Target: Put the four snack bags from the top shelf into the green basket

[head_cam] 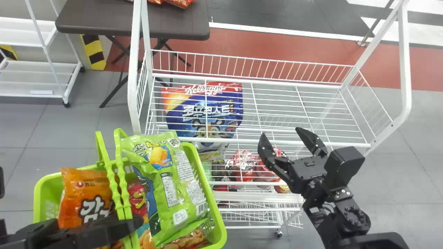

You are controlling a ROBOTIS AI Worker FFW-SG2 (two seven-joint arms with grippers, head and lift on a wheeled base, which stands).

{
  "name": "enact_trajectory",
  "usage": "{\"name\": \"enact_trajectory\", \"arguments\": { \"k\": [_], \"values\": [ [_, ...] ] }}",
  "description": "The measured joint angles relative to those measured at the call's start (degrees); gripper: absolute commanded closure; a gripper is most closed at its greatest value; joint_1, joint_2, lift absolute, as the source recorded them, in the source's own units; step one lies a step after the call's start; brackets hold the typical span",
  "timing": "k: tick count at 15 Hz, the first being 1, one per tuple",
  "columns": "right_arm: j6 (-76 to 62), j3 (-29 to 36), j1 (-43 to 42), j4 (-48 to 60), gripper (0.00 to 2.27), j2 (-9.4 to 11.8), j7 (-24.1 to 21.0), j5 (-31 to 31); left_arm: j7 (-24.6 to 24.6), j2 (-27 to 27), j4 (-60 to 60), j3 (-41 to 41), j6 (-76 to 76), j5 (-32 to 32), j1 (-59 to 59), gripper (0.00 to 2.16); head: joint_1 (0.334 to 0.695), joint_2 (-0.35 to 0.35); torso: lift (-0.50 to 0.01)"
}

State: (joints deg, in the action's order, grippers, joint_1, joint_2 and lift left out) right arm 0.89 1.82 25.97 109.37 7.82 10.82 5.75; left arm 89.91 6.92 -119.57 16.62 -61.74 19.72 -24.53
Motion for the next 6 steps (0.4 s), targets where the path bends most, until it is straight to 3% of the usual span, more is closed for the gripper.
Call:
{"name": "enact_trajectory", "arguments": {
  "k": [6],
  "values": [
    [2.0, -1.3, 2.5, 1.8, 0.09, -1.0, -1.4, -1.3, 0.0, 1.6, -3.2, 0.1, -0.3, 0.6, -3.6, 2.15, 0.695, -0.160, -0.004]
  ]
}}
